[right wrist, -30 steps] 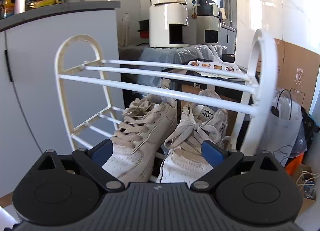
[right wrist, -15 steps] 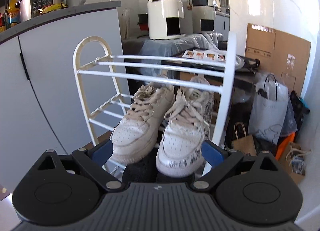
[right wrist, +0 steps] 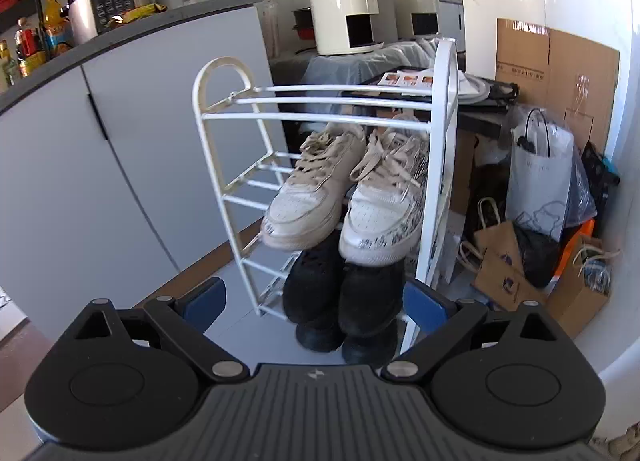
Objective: Organize scattered shoes
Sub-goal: 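Withdraw the right tool from the rack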
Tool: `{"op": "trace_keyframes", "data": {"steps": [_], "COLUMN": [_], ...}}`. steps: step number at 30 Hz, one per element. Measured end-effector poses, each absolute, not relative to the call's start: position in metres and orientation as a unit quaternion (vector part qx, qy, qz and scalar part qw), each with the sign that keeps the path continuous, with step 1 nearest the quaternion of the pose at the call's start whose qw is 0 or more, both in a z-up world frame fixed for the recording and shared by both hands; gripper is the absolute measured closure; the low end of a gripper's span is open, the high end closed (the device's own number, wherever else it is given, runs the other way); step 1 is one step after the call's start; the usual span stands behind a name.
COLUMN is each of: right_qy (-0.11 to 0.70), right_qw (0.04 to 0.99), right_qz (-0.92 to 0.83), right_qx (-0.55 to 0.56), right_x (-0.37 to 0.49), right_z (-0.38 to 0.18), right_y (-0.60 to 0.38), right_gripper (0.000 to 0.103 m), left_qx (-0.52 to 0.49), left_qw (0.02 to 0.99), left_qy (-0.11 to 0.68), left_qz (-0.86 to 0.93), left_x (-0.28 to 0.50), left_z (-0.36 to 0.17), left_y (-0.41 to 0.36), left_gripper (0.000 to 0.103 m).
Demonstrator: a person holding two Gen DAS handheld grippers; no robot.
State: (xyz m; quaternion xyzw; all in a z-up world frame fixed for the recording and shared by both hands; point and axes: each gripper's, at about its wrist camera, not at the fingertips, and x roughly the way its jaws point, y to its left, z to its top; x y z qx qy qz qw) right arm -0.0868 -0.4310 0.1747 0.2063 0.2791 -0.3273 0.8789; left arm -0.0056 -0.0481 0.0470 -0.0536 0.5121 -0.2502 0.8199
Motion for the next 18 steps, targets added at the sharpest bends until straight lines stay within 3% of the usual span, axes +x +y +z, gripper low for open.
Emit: {"op": "trace_keyframes", "data": {"steps": [18], "right_qy": [0.280], "right_qw": [0.902], "right_qz": [-0.258], "right_qx": [0.203], "right_x": [-0.126], "right_z": [0.202], "right_y": [-0.380], "right_gripper": [0.003], "left_qx": [-0.045], "left_qw": [0.828], "left_qy": [0.498], "left_qz": [-0.254], "left_x": [-0.023], "left_z": [0.056], "left_y": [-0.048], "left_gripper": [0.006]}}
